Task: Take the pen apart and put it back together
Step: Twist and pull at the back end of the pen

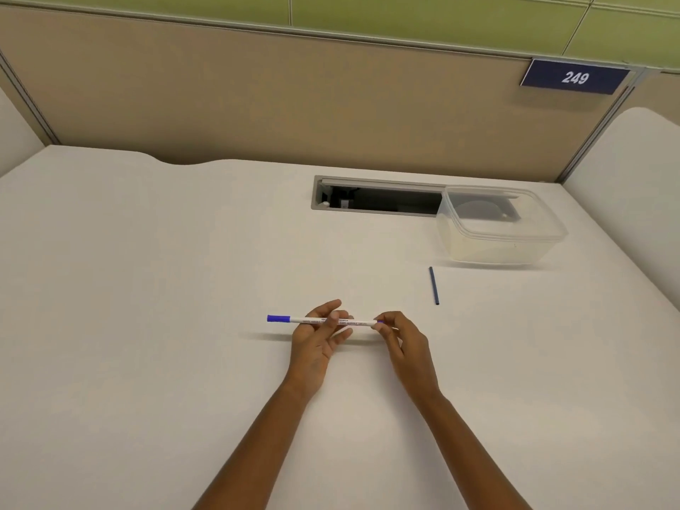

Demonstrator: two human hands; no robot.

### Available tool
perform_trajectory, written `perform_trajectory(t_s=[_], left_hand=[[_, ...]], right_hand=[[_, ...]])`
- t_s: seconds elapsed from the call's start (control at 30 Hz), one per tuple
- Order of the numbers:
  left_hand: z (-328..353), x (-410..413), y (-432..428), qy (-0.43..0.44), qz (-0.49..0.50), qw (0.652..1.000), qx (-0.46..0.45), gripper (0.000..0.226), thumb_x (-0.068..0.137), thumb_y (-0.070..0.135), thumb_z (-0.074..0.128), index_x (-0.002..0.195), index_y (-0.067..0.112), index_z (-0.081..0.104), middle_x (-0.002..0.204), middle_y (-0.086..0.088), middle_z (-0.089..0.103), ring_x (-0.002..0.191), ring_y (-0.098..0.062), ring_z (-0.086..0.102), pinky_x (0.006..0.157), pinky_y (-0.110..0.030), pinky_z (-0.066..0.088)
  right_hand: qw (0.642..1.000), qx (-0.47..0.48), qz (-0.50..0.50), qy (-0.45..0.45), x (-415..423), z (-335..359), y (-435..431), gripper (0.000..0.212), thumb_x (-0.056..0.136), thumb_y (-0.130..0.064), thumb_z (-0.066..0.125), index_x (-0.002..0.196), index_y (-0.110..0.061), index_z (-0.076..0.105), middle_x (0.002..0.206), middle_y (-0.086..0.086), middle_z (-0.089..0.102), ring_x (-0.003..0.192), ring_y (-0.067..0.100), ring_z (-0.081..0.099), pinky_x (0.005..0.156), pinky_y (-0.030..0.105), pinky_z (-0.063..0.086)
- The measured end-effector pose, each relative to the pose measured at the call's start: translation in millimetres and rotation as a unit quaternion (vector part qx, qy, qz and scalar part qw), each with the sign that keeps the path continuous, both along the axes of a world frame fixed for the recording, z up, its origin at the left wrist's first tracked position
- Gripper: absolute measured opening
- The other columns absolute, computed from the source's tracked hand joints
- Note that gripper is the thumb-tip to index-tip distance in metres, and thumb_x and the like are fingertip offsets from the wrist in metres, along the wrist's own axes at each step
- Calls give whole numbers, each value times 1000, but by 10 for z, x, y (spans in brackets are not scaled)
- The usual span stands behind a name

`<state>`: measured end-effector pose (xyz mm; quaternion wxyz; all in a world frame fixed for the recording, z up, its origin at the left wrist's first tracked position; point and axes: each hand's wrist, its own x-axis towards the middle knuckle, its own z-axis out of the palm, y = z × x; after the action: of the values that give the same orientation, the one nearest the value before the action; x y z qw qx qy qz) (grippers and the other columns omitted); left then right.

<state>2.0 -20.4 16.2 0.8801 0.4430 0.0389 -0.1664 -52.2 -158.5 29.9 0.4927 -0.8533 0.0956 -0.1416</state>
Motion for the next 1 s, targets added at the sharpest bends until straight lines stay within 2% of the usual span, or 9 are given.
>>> perform_trajectory(t_s=[0.13, 0.23, 0.3, 0.37, 0.47, 0.57, 0.77, 0.9, 1.0], left_hand=[[-37, -19, 8, 4, 11, 1000, -28, 14, 87, 3, 50, 92, 7, 62, 72, 0, 73, 77, -12, 70, 65, -18, 56], [-35, -22, -4, 5, 12, 999, -38, 14, 87, 2, 48, 88, 4, 62, 72, -2, 74, 76, -13, 71, 65, -20, 56], [-28, -30, -14, 3, 6, 1000, -26, 14, 88, 1, 49, 84, 4, 62, 71, -1, 74, 73, -13, 71, 63, -20, 57], [-16, -42, -17, 1, -3, 1000, -6, 13, 88, 1, 50, 83, 4, 62, 70, -1, 74, 68, -13, 71, 60, -19, 56], [-1, -55, -19, -6, -2, 1000, 8, 13, 87, 1, 51, 80, 5, 61, 68, 0, 73, 65, -12, 70, 58, -18, 56], [2, -66, -20, -14, -5, 1000, 9, 14, 87, 1, 50, 78, 6, 60, 67, 0, 72, 67, -12, 70, 60, -18, 56], [12, -65, -15, -23, -4, 1000, 9, 14, 87, 1, 50, 78, 7, 58, 67, 2, 72, 70, -11, 70, 61, -18, 56], [20, -64, -26, -22, 5, 1000, 13, 15, 88, 1, 49, 78, 7, 58, 66, 2, 72, 69, -11, 70, 61, -18, 56], [23, -66, -30, -22, 8, 1000, 19, 15, 88, 1, 49, 78, 7, 58, 66, 2, 72, 69, -11, 70, 61, -18, 56]], right_hand=[[1000, 10, -9, -9, -53, 13, 9, 20, 88, -13, 56, 87, -32, 57, 87, -19, 62, 88, 8, 58, 72, 5, 39], [998, -64, -9, -27, -70, 37, 5, 11, 85, -10, 59, 91, -18, 63, 86, -9, 64, 85, 13, 56, 75, 5, 37], [991, -126, -8, -54, -79, 67, 1, 7, 86, -11, 58, 90, -10, 63, 85, 2, 66, 81, 18, 55, 73, 15, 40], [981, -180, 2, -75, -84, 97, -7, 13, 88, -16, 54, 86, -7, 63, 79, 8, 65, 75, 23, 54, 67, 26, 40], [975, -211, 14, -70, -80, 124, -13, 20, 88, -19, 48, 81, -5, 61, 75, 10, 61, 72, 25, 50, 64, 30, 38], [986, -163, 18, -43, -81, 121, 5, 23, 87, -20, 44, 75, -6, 57, 70, 8, 54, 71, 20, 43, 62, 26, 33], [998, 58, -15, 36, -31, 187, 95, 34, 91, -9, 48, 58, -15, 39, 56, -3, 34, 55, 9, 31, 52, 18, 26], [990, 100, -43, 85, 6, 230, 110, 36, 90, -14, 48, 56, -11, 40, 53, -1, 30, 53, 14, 27, 46, 18, 22], [979, 117, -62, 154, 68, 282, 105, 40, 89, -16, 50, 49, -14, 40, 51, 1, 32, 52, 16, 28, 53, 27, 23]])
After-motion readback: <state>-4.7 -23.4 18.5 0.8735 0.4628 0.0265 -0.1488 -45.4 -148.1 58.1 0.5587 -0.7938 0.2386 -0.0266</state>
